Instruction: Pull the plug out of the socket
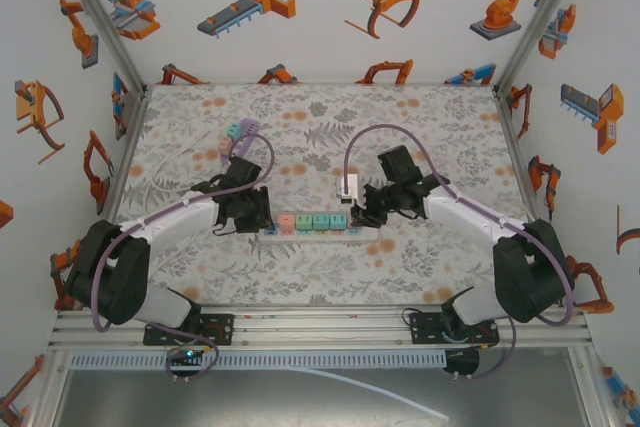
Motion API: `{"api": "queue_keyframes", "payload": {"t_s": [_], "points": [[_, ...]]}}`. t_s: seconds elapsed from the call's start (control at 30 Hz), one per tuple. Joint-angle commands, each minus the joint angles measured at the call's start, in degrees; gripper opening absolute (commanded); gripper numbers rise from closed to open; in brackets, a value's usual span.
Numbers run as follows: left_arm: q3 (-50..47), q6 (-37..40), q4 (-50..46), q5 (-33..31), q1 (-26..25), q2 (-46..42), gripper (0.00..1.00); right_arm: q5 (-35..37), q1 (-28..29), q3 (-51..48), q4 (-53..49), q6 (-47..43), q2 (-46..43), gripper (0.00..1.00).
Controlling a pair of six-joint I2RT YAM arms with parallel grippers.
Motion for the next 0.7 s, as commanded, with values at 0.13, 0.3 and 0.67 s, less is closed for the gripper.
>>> {"api": "queue_keyframes", "payload": {"t_s": [0.13, 0.3, 0.67], "points": [[-1.81, 1.17, -7.57, -7.13, -0.23, 1.22, 0.44, -2.86, -0.07, 2.13, 0.23, 0.5, -4.46, 0.14], [1.69, 2.46, -8.6, -5.54, -0.16, -0.94, 0.46, -0.33, -0.29, 2.33, 0.27, 5.2, -8.33, 0.15], [10.56, 7.61, -11.32, -0.54, -0.15, -10.32, 0.49, 15.03, -0.29, -3.94, 13.17, 50.87, -24.31, 0.16]]}}
